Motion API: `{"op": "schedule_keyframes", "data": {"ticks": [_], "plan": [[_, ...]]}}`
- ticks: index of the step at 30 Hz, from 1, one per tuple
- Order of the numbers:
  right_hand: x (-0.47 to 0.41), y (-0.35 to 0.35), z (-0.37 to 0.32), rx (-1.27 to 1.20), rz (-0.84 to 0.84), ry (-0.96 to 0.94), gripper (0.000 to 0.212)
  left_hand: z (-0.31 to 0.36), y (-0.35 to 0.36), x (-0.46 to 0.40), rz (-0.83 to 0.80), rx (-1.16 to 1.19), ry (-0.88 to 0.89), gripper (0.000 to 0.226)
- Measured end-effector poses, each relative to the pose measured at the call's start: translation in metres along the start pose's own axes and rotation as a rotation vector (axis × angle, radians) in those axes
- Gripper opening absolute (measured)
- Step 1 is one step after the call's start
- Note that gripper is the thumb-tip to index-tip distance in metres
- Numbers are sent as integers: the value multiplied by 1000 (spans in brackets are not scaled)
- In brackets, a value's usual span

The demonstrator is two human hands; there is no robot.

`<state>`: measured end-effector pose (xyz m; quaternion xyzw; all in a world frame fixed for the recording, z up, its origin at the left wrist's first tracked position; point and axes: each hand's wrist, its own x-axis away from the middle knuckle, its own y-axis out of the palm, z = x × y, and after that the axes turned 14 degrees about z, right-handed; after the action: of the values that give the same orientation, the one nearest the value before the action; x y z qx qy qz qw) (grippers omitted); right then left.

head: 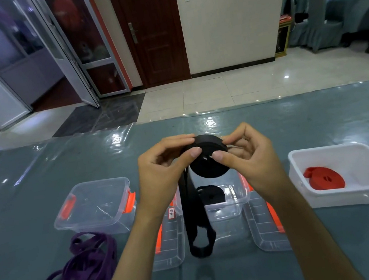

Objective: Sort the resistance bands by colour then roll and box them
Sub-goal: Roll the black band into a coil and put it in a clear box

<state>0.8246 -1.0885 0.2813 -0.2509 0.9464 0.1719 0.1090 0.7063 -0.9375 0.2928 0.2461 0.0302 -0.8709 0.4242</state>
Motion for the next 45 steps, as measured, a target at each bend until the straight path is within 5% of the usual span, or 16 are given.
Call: {"op": "schedule_keyframes", "data": {"ticks": [4, 11, 18, 27, 39, 45], "plan": [[4, 4, -2, -66, 51, -113, 31, -2, -2, 3, -80, 16, -70, 36], [5, -8, -2, -69, 13, 30, 39, -3, 1, 12, 40, 53, -6, 32], [8, -9, 0, -71, 95, -7, 24, -5, -1, 12, -60, 67, -122, 42], [12, -12, 2, -90, 44, -16, 40, -4, 0, 16, -100, 19, -165, 49], [9, -6, 8, -93, 68, -1, 18, -5, -7, 16, -42, -59, -92, 36], [10, -4, 12, -73, 53, 36, 28, -10, -8, 17, 70, -23, -91, 26]]}}
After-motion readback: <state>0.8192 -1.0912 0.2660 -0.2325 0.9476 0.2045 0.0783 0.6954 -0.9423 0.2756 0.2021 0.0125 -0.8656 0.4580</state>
